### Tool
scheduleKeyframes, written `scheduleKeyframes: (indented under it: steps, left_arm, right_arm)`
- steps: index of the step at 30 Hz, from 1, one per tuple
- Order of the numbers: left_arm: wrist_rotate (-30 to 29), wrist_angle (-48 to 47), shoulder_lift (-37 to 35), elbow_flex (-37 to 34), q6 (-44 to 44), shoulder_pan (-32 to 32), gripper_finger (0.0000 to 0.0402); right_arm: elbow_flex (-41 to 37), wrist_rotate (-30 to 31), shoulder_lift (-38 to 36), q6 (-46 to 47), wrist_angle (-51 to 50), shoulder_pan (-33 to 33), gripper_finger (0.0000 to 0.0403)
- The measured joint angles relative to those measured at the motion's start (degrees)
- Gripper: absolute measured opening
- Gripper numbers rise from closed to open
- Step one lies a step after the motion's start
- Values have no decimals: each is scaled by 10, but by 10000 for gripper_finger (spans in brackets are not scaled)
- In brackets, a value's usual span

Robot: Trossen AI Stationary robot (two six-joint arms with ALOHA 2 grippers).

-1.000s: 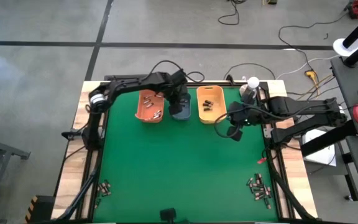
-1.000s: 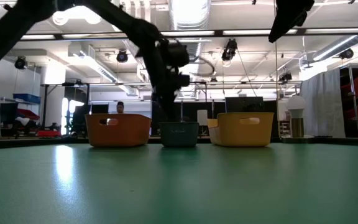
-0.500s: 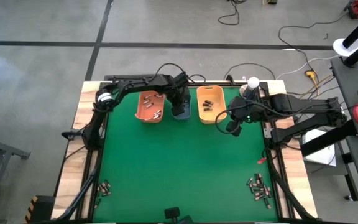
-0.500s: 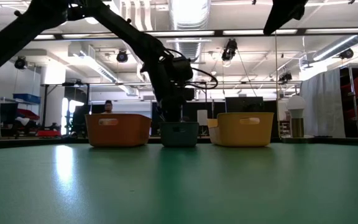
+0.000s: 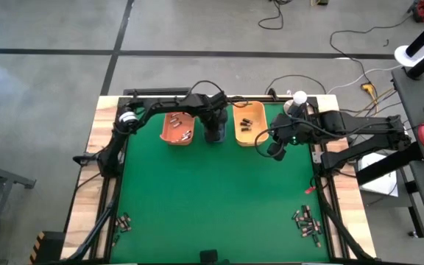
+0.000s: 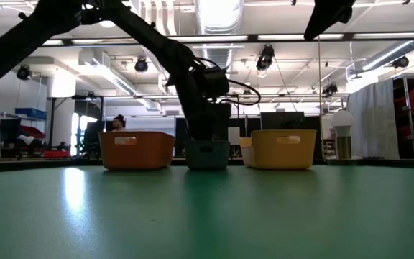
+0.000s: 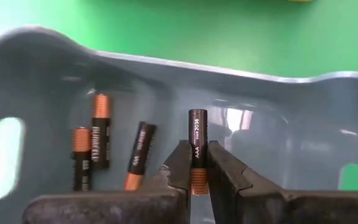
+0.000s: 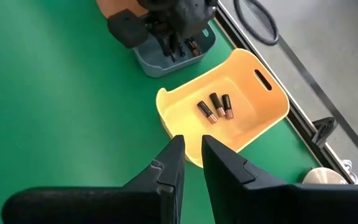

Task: Sort batteries
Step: Put the small black battery into the blue bin

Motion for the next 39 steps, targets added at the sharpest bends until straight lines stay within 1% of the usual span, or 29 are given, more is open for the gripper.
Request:
scheduleKeyframes:
  steps: [5,14,20,25,27,30,37,39]
  left_arm:
    - [-9,1,-1,0,-1,2,15]
    - [-9,1,-1,0,-1,1,47]
    - [-9,0,-1,0,-1,1,49]
    - [-9,-9,-3,6,-3,1,49]
    - [-9,-27,-6,27,-8,1,49]
    - [-9,-66,-13,80,-13,1,50]
    - [-8,-189,-14,224,-14,0,50]
    - [-8,-232,-15,250,-11,0,50]
  right_arm:
    - [2,0,0,-3,6,0,49]
    - [14,0,0,-5,11,0,68]
    - [32,0,0,-6,12,0,77]
    - [55,-1,0,-6,12,0,75]
    - [61,-7,0,-8,8,0,73]
    - [57,-35,0,-11,4,0,75]
    - [13,-159,16,-6,-5,4,105]
    - [1,-178,22,-6,-19,12,112]
